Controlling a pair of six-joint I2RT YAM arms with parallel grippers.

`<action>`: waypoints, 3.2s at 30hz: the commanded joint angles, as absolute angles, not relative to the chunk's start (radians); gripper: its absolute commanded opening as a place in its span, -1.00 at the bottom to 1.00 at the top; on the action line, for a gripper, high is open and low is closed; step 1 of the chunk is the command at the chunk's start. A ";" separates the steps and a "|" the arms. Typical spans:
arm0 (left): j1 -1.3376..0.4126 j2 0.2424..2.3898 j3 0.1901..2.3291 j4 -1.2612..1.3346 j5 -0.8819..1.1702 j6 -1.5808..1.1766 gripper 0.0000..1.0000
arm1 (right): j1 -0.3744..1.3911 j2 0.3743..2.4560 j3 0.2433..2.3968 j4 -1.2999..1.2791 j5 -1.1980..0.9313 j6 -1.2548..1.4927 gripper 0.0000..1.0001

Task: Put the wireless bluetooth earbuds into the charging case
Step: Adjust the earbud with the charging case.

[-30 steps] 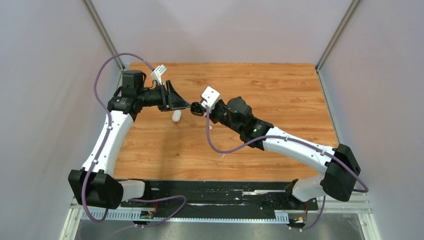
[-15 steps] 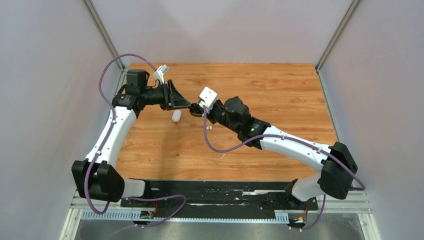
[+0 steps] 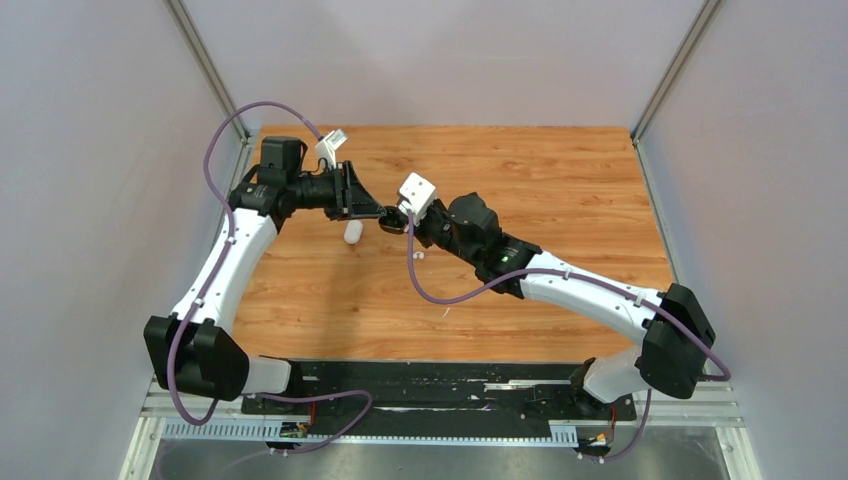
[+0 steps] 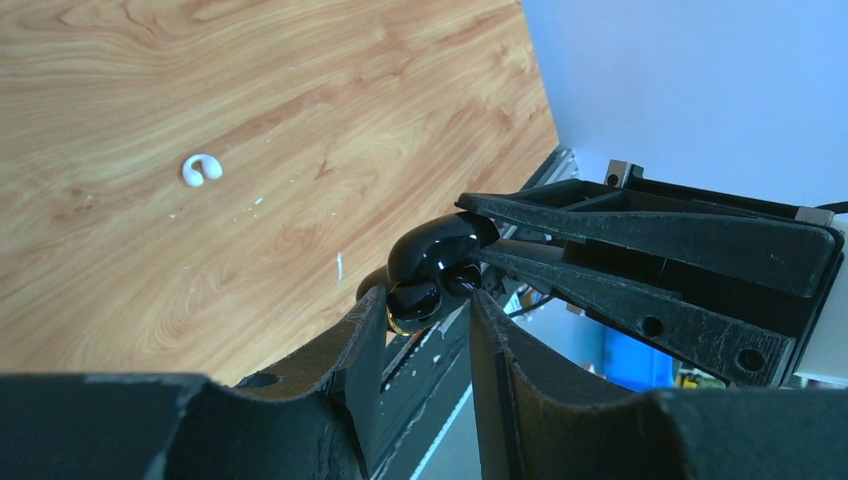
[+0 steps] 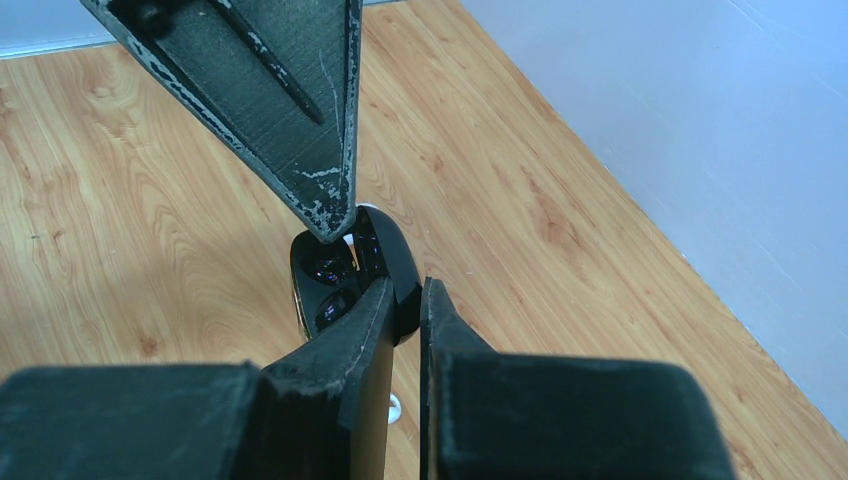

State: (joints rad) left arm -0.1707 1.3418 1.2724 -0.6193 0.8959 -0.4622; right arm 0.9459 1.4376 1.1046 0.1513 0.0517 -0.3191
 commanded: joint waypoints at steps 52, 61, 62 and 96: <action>-0.275 1.372 1.513 -0.941 0.676 -0.093 -0.39 | 0.937 1.438 1.127 0.186 0.034 -0.294 -1.00; -0.277 1.367 1.511 -0.942 0.695 -0.087 -0.39 | 0.936 1.439 1.124 0.185 0.029 -0.290 -1.00; -0.279 1.367 1.515 -0.945 0.698 -0.083 -0.39 | 0.936 1.439 1.124 0.185 0.028 -0.290 -1.00; -0.324 1.387 1.580 -0.975 0.722 -0.046 0.01 | 0.924 1.430 1.120 0.181 0.029 -0.260 -1.00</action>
State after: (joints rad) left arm -0.3202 1.3857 1.5387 -0.9852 0.6472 -0.0612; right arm 0.9325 1.4387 1.1046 0.1322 0.0334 -0.2840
